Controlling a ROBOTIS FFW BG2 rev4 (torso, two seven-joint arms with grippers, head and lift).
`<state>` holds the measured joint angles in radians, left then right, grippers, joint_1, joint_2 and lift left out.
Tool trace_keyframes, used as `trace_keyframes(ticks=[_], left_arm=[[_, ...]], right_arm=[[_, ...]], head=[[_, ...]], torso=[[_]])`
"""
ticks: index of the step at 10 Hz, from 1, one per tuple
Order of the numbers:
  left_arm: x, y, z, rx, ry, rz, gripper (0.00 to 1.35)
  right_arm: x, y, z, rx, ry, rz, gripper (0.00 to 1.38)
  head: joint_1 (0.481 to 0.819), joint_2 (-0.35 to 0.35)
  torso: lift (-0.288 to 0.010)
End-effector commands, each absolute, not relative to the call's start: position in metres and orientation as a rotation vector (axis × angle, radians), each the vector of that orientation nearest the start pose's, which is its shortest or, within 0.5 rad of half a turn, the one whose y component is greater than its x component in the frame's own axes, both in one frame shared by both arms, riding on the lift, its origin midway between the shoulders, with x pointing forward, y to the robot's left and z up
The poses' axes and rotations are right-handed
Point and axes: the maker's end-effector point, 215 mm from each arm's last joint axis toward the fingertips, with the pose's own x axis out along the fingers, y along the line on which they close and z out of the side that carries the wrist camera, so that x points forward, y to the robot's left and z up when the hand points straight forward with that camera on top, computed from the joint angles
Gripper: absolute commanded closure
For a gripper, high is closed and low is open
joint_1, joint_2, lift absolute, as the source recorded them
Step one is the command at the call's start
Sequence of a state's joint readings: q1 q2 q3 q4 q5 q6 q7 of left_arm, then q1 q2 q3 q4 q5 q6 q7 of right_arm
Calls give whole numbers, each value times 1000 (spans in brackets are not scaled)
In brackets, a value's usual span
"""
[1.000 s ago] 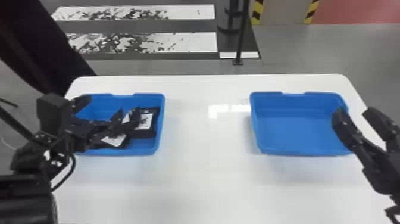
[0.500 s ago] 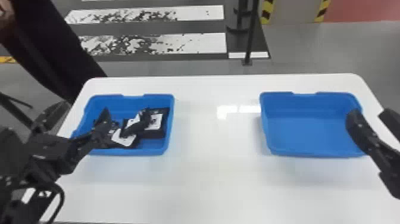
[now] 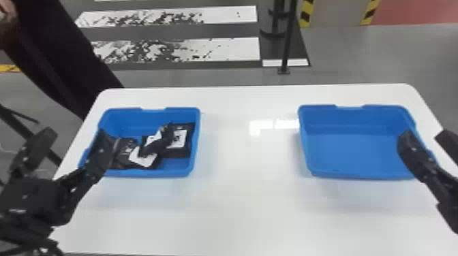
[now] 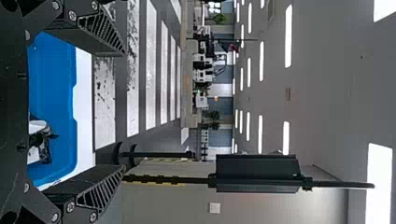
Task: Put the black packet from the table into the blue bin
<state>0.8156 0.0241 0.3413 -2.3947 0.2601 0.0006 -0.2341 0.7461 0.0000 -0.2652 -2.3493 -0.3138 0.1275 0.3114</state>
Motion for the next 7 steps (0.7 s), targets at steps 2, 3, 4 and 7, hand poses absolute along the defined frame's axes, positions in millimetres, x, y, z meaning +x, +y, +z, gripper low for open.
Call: trace_keyframes(ticks=[2, 3, 4, 7], left_arm=[[354, 318, -243, 3, -50, -39, 185], [355, 319, -241, 0, -54, -41, 185], [356, 316, -239, -7, -58, -47, 185], [361, 309, -240, -26, -57, -65, 183]], right_arm=[[371, -278, -288, 149, 45, 136, 502], [371, -277, -286, 149, 42, 137, 502], [371, -276, -285, 148, 40, 139, 502], [371, -276, -285, 146, 41, 139, 502]], head=[[695, 72], [695, 67], [695, 65], [695, 59]], torso=[[-110], [-110], [-110], [-110]])
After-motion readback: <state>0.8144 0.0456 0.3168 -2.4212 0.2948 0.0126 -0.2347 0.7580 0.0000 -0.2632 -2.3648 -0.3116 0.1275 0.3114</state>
